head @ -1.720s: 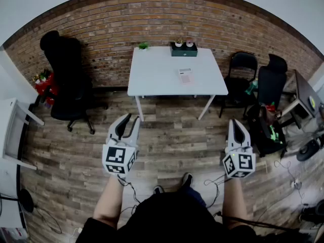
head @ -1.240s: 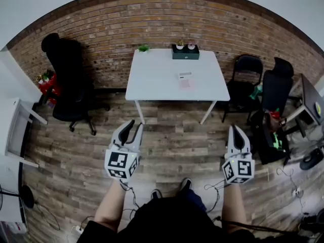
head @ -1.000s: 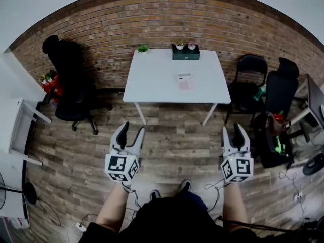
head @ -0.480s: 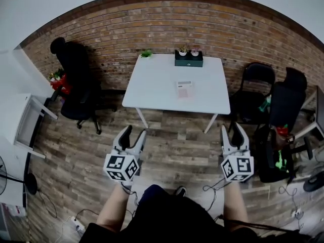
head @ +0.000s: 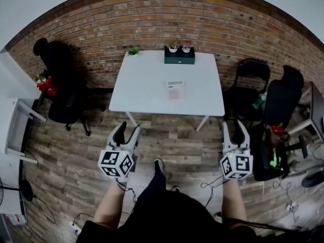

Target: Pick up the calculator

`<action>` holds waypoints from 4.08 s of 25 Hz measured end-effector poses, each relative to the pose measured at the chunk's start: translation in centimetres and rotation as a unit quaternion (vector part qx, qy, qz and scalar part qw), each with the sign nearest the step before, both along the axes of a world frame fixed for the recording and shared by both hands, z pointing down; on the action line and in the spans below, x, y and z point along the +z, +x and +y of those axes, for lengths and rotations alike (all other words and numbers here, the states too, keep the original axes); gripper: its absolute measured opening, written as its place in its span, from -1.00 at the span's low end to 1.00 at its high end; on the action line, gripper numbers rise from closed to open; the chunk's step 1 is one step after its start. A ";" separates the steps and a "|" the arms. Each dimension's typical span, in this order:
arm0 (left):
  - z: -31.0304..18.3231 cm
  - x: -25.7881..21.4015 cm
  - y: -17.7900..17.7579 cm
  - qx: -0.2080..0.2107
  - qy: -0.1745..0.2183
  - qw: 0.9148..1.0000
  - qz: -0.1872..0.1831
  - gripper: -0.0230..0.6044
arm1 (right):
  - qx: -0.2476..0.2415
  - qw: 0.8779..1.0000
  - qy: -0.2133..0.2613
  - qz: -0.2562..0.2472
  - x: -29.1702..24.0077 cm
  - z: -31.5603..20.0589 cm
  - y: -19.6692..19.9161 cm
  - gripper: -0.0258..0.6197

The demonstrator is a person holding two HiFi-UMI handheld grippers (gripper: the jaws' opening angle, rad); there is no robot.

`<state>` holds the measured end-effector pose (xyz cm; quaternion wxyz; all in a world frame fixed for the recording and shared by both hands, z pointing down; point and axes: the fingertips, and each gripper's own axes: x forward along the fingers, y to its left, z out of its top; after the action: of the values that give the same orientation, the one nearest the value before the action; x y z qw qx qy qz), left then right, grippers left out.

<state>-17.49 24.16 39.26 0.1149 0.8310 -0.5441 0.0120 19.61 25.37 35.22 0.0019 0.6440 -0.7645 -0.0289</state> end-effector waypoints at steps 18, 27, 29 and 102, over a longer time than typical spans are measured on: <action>-23.9 3.2 -2.9 0.058 -0.035 0.997 0.048 -0.19 | 0.072 0.997 -0.017 0.021 -1.1 -17.2 -2.1 -0.41; -28.3 6.0 -1.1 0.074 -0.074 0.993 0.054 -0.19 | 0.068 0.996 -0.048 0.014 1.4 -22.4 -1.4 -0.41; -29.1 6.7 -0.8 0.071 -0.082 0.993 0.051 -0.19 | 0.061 0.997 -0.054 0.004 2.4 -24.1 -1.1 -0.41; -38.5 34.6 18.5 0.209 -0.566 0.760 0.242 -0.42 | -0.026 0.975 -0.188 -0.117 13.8 -46.3 2.3 -0.56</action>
<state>1.04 -14.34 73.88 0.6866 0.6833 -0.2052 0.1400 21.92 -20.95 49.01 0.0324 0.6107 -0.7679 0.1905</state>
